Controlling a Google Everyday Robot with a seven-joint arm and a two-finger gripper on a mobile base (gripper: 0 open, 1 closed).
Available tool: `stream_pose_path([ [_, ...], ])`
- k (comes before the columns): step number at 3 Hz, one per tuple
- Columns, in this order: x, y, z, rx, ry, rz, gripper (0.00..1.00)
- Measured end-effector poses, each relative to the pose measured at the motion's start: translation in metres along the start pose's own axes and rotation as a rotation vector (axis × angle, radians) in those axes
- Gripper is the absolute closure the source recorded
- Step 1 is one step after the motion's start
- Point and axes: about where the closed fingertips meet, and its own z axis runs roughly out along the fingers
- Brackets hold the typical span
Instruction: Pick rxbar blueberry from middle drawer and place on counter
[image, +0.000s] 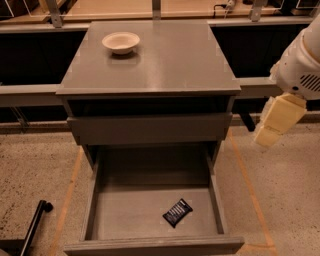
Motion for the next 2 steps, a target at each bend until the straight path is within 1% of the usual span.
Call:
stream_pose_path([
  [1, -0.001, 0.0, -0.001, 0.008, -0.004, 0.097, 0.0],
  [2, 0.001, -0.001, 0.013, -0.015, -0.002, 0.16, 0.0],
])
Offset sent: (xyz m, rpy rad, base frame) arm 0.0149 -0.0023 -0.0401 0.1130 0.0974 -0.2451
